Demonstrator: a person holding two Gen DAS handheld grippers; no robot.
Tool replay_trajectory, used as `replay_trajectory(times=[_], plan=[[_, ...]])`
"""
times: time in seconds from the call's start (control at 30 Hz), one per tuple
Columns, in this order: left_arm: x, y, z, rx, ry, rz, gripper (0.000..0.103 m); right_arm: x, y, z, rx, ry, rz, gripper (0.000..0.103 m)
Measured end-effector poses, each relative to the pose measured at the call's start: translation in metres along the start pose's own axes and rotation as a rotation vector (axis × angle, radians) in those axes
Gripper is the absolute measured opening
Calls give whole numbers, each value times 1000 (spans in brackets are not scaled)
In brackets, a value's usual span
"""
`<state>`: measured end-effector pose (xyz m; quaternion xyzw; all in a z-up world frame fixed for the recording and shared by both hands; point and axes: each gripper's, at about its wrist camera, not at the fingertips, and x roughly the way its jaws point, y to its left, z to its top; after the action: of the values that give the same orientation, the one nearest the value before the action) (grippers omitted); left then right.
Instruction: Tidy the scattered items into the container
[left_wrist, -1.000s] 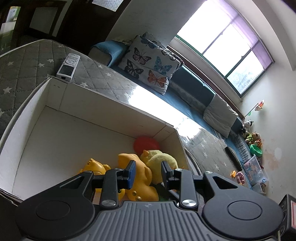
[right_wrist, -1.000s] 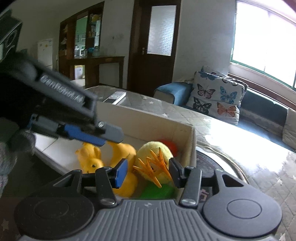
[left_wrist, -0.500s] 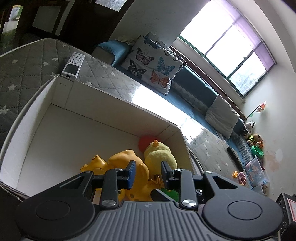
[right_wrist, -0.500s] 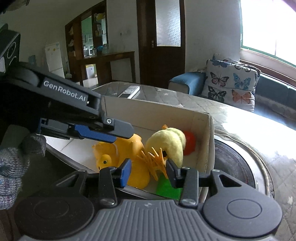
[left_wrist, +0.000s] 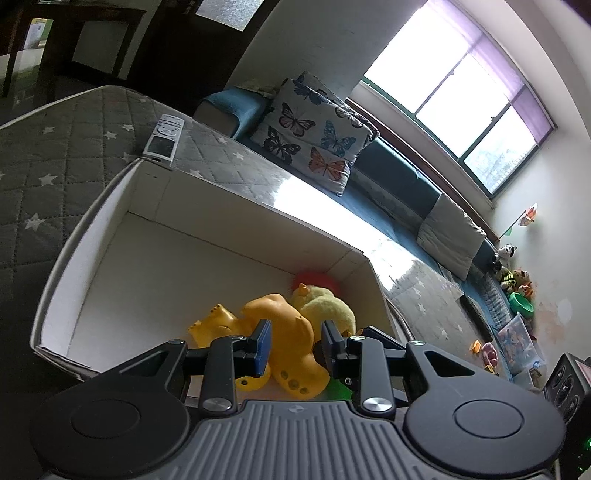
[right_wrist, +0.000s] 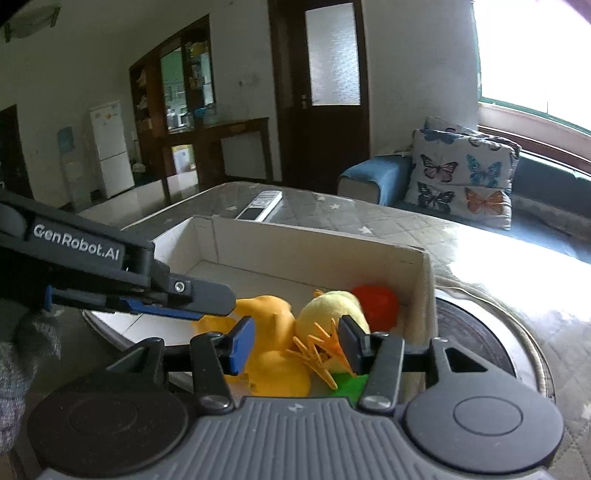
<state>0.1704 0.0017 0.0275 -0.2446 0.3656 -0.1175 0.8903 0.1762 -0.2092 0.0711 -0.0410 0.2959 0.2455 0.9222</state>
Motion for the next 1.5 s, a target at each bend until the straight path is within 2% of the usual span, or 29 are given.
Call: replay_trajectory(times=[0.07, 0.33, 0.63, 0.77, 0.93, 1.03, 1.2, 1.43, 1.5], plan=[[0, 2, 0, -5, -1, 4, 31, 2, 1, 1, -5, 8, 9, 56], [-3, 1, -4, 8, 8, 9, 31, 3, 3, -5, -10, 28, 20, 55], [-19, -15, -18, 125, -5, 48, 33, -19, 13, -15, -5, -11, -34, 55], [-26, -23, -28, 174, -4, 88, 34, -29, 17, -20, 1, -21, -48, 55], [-40, -29, -43, 206, -20, 104, 33, -41, 20, -29, 25, -24, -62, 57], [-45, -33, -52, 225, -18, 118, 34, -48, 22, -33, 39, -29, -69, 64], [-51, -32, -65, 219, -14, 126, 34, -61, 30, -40, 43, -40, -73, 70], [-59, -31, -84, 211, -22, 136, 33, -70, 36, -55, 60, -30, -85, 72], [-60, -29, -89, 206, -20, 136, 32, -73, 37, -60, 68, -29, -92, 80]])
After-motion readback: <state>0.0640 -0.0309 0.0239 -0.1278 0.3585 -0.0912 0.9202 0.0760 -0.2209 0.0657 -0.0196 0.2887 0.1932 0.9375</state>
